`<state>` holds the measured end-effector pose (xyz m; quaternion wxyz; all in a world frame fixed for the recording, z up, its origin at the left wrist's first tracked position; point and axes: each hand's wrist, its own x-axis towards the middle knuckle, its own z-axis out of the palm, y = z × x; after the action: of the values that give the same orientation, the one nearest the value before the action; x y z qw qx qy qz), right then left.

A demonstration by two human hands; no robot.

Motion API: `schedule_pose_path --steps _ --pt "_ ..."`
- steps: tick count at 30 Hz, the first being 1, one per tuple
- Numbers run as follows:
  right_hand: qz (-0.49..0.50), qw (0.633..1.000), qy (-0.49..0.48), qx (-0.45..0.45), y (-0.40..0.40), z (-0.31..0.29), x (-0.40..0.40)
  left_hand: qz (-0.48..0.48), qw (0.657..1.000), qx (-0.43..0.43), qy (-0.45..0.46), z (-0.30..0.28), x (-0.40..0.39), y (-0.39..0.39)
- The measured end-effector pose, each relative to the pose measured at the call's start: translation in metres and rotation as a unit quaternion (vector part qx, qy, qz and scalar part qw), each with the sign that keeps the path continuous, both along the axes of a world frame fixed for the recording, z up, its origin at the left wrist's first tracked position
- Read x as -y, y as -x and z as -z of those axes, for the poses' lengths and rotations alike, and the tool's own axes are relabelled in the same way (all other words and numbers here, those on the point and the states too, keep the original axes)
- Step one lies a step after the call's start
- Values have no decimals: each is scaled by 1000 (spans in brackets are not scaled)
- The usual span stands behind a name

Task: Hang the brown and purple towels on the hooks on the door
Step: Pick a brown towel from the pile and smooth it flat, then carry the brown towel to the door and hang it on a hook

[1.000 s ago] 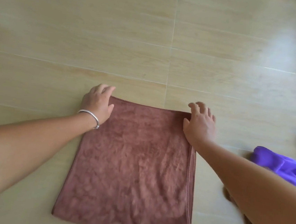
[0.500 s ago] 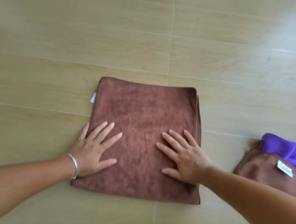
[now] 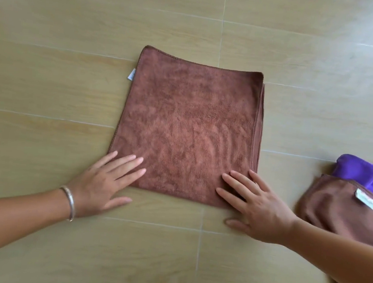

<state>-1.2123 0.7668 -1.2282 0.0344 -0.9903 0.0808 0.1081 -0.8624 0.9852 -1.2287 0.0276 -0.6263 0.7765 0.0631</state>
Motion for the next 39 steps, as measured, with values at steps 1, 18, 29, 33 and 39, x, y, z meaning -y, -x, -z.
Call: schedule_pose_path --steps 1,18,29,33,39 --pt "3 1000 7 16 2 0 -4 -1 1000 -19 16 0 -5 -6" --pt "227 973 13 27 -36 -128 -4 -189 980 -61 16 -138 45 -5" --pt "319 948 4 -9 -50 -417 13 -249 968 17 -8 -435 48 -11" --pt "330 943 -22 26 -52 -559 28 -231 973 22 -18 -576 65 -21" --pt "315 939 -10 141 -60 -810 52 -215 975 51 4 -827 100 -37"
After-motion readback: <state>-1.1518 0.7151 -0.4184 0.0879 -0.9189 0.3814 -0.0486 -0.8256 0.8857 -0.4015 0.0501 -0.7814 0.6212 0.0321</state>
